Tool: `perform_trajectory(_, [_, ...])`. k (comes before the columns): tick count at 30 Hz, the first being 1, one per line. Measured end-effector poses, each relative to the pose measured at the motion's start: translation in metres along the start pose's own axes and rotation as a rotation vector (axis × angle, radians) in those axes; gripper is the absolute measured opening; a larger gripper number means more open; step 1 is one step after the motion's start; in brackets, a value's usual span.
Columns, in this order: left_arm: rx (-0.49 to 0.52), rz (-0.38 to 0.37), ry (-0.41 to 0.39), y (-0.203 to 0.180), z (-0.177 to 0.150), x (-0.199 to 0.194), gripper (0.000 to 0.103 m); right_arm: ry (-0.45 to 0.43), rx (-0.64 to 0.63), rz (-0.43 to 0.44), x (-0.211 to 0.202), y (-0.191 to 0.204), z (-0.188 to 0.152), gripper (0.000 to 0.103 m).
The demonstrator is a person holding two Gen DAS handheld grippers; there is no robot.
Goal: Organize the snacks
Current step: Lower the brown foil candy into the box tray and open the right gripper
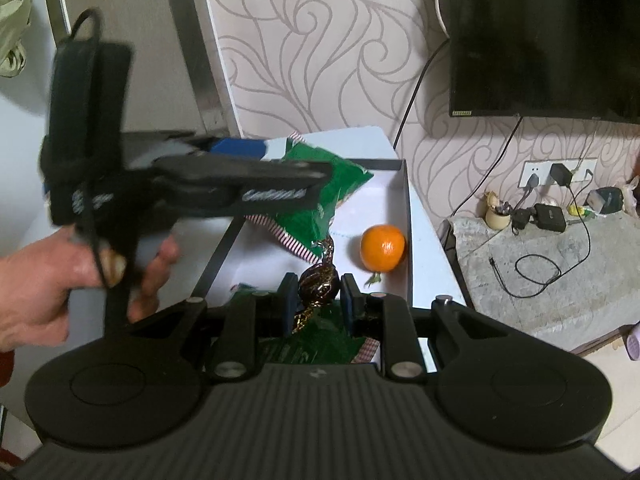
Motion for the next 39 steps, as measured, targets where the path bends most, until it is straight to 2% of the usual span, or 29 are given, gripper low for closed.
perform_trajectory(12, [-0.048,0.055,0.020,0.027,-0.020,-0.032,0.070,-0.016,-0.055,0.008,0.031,0.008,0.019,0.027])
perform_trajectory(25, [-0.072,0.066,0.045,0.028,-0.031,-0.044,0.070,0.015,-0.053,-0.018,0.072,-0.006,0.023,0.027])
perform_trajectory(32, [-0.069,0.041,0.052,0.028,-0.034,-0.049,0.070,0.035,-0.065,-0.030,0.080,-0.002,0.020,0.027])
perform_trajectory(39, [-0.043,-0.002,0.057,0.029,-0.034,-0.054,0.070,0.036,-0.020,-0.074,0.074,0.003,0.015,0.027])
Point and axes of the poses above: each gripper's, at about its wrist camera, not at the fingertips, and x roughly the way its jaws point, y to its left, z to its top, the point moved 1 cm from there along x, roughly the way its jaws point, and after that the axes turned 7 degrees about -y, right-handed, at the moved point
